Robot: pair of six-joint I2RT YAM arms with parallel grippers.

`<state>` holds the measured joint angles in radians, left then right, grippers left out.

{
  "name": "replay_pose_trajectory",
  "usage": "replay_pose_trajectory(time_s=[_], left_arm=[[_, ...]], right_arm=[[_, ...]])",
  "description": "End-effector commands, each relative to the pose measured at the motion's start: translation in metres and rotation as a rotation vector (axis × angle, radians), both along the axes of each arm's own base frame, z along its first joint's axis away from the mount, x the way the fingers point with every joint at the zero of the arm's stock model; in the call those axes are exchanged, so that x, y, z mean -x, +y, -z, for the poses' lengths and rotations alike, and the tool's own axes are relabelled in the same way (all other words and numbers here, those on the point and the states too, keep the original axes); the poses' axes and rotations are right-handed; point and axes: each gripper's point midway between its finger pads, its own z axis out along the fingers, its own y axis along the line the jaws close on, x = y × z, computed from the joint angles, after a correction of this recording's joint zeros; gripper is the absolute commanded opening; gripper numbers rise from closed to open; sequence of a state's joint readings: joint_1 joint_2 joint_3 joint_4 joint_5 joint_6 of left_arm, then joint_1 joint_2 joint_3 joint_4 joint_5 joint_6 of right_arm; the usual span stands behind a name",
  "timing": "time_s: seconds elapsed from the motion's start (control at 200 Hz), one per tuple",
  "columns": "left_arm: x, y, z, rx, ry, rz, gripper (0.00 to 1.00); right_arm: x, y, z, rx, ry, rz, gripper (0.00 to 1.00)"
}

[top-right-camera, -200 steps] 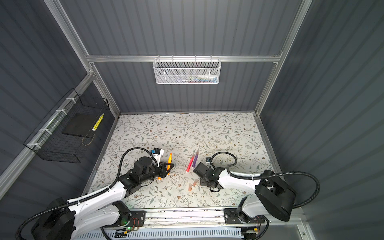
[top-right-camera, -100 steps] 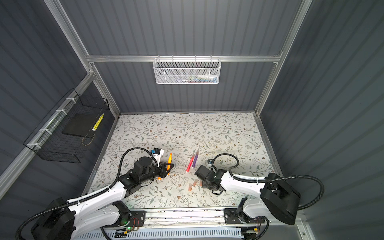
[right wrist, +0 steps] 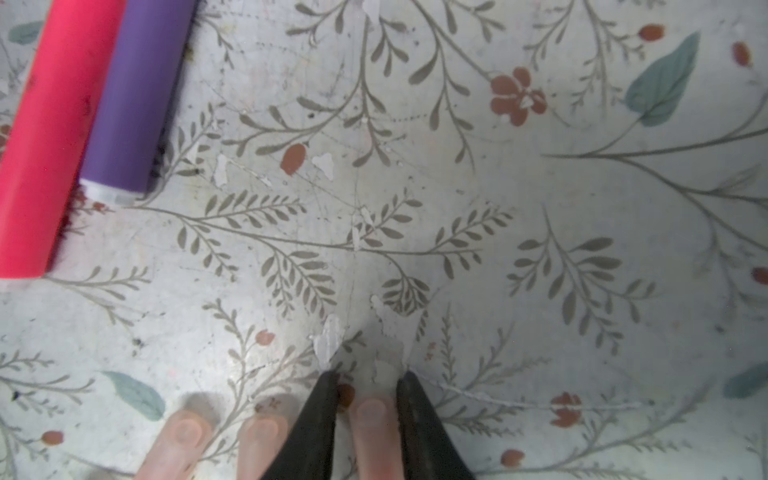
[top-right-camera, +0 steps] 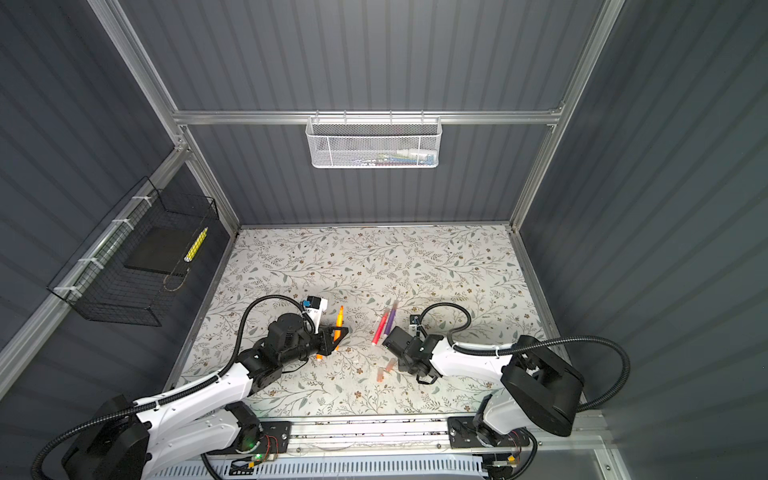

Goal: Insert the pens into the pen caps
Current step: 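Lower the open right gripper over one pale pink cap and align, then close the right gripper on the pale pink cap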

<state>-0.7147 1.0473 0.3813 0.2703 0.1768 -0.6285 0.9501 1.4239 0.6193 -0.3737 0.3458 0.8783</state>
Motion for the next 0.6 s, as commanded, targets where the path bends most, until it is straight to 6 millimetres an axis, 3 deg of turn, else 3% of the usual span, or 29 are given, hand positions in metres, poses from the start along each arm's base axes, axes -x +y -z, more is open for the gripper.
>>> replay_pose_trajectory(time_s=[0.0, 0.24, 0.595], left_arm=[[0.0, -0.0032, -0.0069, 0.003, -0.036, 0.019, 0.0], [-0.001, -0.0058, -0.0078, 0.005, -0.032, 0.026, 0.0], [-0.0021, -0.0065, -0.0054, 0.001, -0.025, 0.024, 0.0]], right_arm=[[0.0139, -0.0163, 0.0129, 0.053, 0.055, -0.002, 0.26], [0.0175, -0.0185, 0.0107, 0.053, 0.065, -0.01, 0.32], [0.0207, -0.0152, 0.0097, 0.011, 0.064, -0.025, 0.29]])
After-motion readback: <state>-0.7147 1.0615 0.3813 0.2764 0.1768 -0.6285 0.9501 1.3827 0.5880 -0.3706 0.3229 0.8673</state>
